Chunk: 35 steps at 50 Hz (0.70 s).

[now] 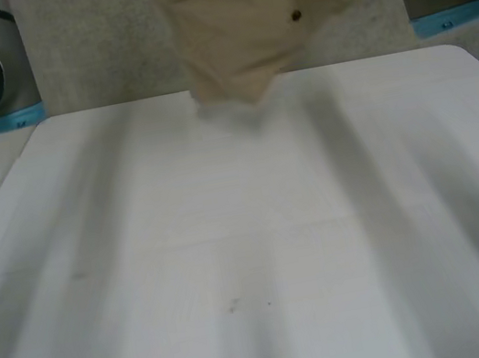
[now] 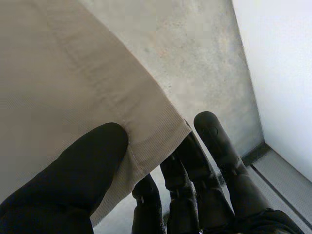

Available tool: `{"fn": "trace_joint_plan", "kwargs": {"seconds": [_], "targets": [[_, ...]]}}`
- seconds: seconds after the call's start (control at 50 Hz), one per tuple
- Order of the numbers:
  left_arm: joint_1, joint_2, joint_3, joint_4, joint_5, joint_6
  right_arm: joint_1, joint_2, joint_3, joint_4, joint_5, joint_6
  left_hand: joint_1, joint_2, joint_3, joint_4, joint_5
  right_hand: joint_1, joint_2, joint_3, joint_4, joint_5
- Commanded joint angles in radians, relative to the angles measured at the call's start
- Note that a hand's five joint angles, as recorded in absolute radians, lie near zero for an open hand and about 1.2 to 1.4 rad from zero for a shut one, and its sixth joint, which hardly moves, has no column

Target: Fold the shorts.

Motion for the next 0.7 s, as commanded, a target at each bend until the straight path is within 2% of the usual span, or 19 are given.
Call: {"fn": "trace_joint_plan", "kwargs": {"seconds": [0.02,0.14,0.2,0.28,0.38,0.46,0.56,0.7], "targets": [[0.002,0.046,-0.297,-0.065,0.013,-0.013,-0.002,-0.062,0.291,0.046,-0.065,-0.093,0.253,0.203,0.209,0.197,0.247,0.429,0.226,0.223,0.207,0.246],[-0.012,0.057,-0.544,-0.074,0.029,0.002,0.001,-0.030,0.531,0.158,-0.174,-0.176,0.253,0.203,0.209,0.197,0.247,0.429,0.226,0.223,0.207,0.246],[-0.022,0.064,-0.663,-0.100,0.029,0.024,-0.001,0.023,0.599,0.239,-0.177,-0.251,0.253,0.203,0.209,0.197,0.247,0.429,0.226,0.223,0.207,0.246],[-0.044,0.074,-0.778,-0.187,0.027,0.110,-0.004,0.020,0.656,0.377,-0.165,-0.332,0.253,0.203,0.209,0.197,0.247,0.429,0.226,0.223,0.207,0.246],[-0.068,0.156,-0.916,-0.395,0.015,0.283,-0.004,-0.043,0.716,0.552,-0.149,-0.363,0.253,0.203,0.209,0.197,0.247,0.429,0.226,0.223,0.207,0.246],[-0.081,0.269,-0.992,-0.560,0.004,0.344,-0.013,-0.111,0.799,0.708,-0.137,-0.391,0.253,0.203,0.209,0.197,0.247,0.429,0.226,0.223,0.207,0.246],[-0.136,0.415,-1.088,-0.739,-0.025,0.346,-0.011,-0.236,0.921,0.883,-0.140,-0.450,0.253,0.203,0.209,0.197,0.247,0.429,0.226,0.223,0.207,0.246],[-0.222,0.574,-1.186,-0.983,-0.031,0.354,-0.024,-0.371,1.131,1.070,-0.129,-0.679,0.253,0.203,0.209,0.197,0.247,0.429,0.226,0.223,0.207,0.246]]}}
